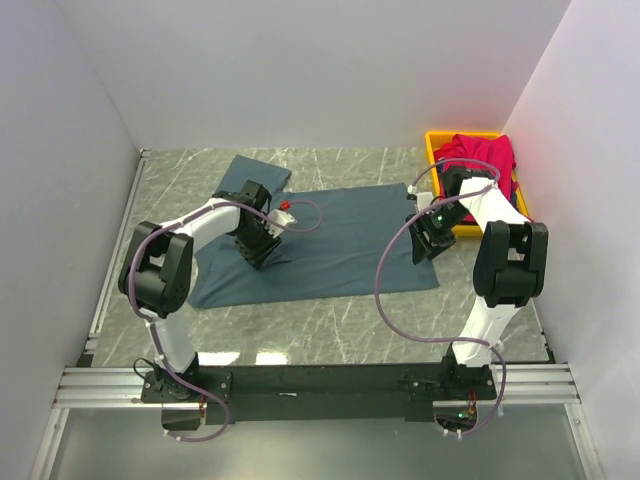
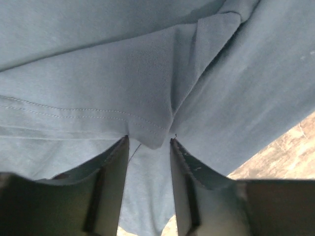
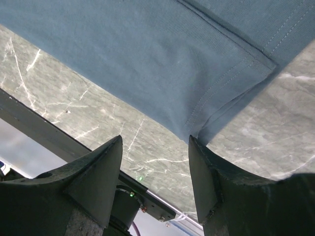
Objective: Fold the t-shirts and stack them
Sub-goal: Fold the tshirt
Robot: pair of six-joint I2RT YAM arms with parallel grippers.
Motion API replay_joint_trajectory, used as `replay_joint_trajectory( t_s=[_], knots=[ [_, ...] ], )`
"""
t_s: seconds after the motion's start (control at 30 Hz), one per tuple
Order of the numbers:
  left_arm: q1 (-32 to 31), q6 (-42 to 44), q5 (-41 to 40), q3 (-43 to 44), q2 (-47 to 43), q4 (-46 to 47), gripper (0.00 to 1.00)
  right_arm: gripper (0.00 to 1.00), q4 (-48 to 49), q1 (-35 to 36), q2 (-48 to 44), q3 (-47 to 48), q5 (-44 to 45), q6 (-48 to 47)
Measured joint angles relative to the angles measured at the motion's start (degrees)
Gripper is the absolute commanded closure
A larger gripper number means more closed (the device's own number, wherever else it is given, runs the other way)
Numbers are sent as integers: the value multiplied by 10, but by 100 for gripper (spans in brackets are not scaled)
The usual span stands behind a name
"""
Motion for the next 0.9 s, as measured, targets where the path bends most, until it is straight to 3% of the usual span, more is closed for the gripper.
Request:
replay_joint_trajectory(
  t_s=[0.17,0.33,0.6,0.9],
  knots=[
    [-4,-1,-8,-1,13,0,84,37,0,-2,0,0,2,-1],
    [-6,2,-15,11,16,-15,99,37,1,-9,0,-1,2,-4],
    [-10,17,-27,163,83,-43,99,37,4,-11,1,-10,1,-5],
    [-42,31,-56,252,155,-30,96,37,4,-12,1,-20,1,-7]
  ],
)
